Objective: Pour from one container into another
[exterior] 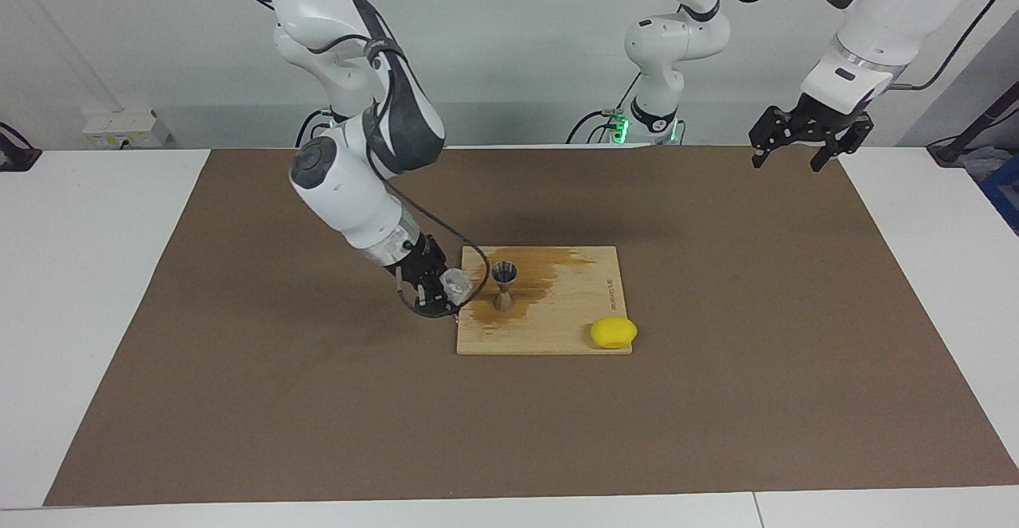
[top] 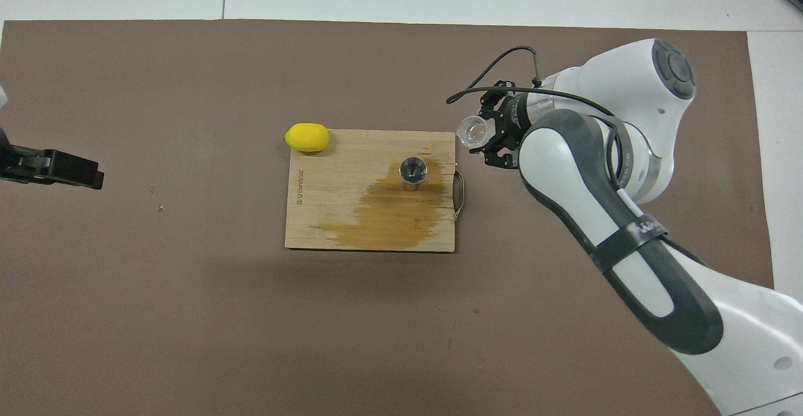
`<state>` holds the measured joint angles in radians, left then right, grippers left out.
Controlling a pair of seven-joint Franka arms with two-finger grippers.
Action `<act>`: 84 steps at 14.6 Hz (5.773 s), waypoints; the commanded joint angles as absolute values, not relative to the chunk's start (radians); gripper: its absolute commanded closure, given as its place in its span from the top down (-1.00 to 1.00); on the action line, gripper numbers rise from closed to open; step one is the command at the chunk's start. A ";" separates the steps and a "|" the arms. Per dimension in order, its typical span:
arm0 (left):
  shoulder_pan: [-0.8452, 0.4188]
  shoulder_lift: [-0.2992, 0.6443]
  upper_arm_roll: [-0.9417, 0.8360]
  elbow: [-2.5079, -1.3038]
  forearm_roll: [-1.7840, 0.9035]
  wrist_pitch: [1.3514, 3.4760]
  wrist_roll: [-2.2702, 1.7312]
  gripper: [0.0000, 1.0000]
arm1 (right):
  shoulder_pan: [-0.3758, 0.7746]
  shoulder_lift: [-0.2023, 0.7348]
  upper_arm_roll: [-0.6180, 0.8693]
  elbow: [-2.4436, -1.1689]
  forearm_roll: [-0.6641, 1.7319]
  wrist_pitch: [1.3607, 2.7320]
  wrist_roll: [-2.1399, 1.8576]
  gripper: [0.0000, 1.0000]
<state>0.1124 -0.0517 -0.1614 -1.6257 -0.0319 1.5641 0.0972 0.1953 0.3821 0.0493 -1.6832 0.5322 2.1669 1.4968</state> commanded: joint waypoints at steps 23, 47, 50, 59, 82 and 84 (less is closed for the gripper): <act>0.109 -0.072 -0.160 -1.641 -0.021 1.554 0.097 1.00 | -0.245 0.391 0.060 -2.008 0.862 2.028 0.833 -0.04; 0.109 -0.072 -0.160 -1.641 -0.021 1.552 0.097 1.00 | -0.112 0.154 0.055 -1.953 0.146 2.034 0.410 1.00; 0.109 -0.072 -0.160 -1.641 -0.021 1.552 0.097 1.00 | -0.011 0.137 0.055 -1.951 0.063 2.014 0.402 1.00; 0.109 -0.072 -0.160 -1.641 -0.021 1.552 0.097 1.00 | 0.015 0.075 0.055 -1.611 -0.037 1.725 0.382 1.00; 0.109 -0.072 -0.160 -1.641 -0.021 1.552 0.097 1.00 | -0.021 -0.040 0.066 -1.594 -0.034 1.554 0.132 0.98; 0.109 -0.072 -0.160 -1.641 -0.021 1.552 0.097 1.00 | -0.025 -0.032 0.066 -1.574 -0.029 1.552 0.132 0.98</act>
